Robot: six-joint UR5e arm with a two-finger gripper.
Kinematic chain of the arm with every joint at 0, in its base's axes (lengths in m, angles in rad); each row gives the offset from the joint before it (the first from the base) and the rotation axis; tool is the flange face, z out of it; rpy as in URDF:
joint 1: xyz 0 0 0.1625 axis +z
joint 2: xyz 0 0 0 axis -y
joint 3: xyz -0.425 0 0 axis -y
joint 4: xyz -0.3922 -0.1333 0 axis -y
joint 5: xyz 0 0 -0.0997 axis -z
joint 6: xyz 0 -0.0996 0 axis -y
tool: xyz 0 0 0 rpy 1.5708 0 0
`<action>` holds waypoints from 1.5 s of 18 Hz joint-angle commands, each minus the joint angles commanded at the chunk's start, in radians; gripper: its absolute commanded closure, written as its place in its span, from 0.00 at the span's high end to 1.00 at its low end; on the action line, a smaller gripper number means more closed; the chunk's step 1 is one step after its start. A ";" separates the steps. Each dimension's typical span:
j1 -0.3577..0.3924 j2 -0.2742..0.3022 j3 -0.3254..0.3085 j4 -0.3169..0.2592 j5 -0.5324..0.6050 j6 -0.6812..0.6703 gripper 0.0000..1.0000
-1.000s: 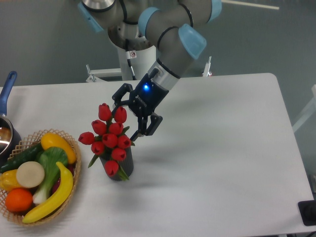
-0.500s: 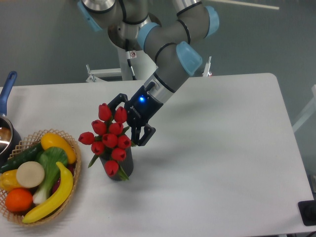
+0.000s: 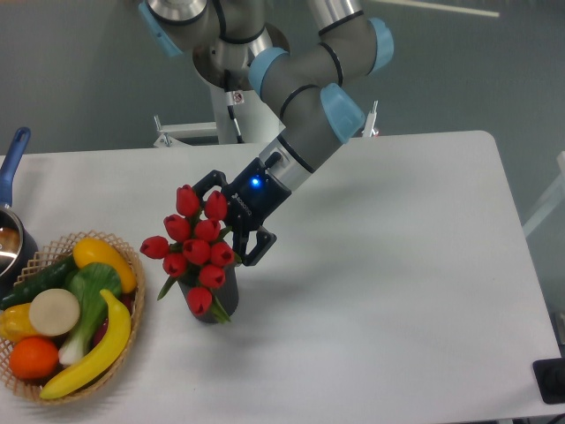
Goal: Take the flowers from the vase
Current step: 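Close the gripper around the tulip stems just below the blooms, then lift the gripped tulips straight up out of the black vase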
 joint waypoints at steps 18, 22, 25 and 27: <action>0.012 -0.028 0.009 -0.002 -0.075 0.000 0.19; 0.038 -0.026 0.017 -0.002 -0.163 -0.008 0.19; 0.046 -0.012 0.018 -0.002 -0.186 -0.035 0.19; 0.052 -0.002 0.021 -0.002 -0.186 -0.038 0.20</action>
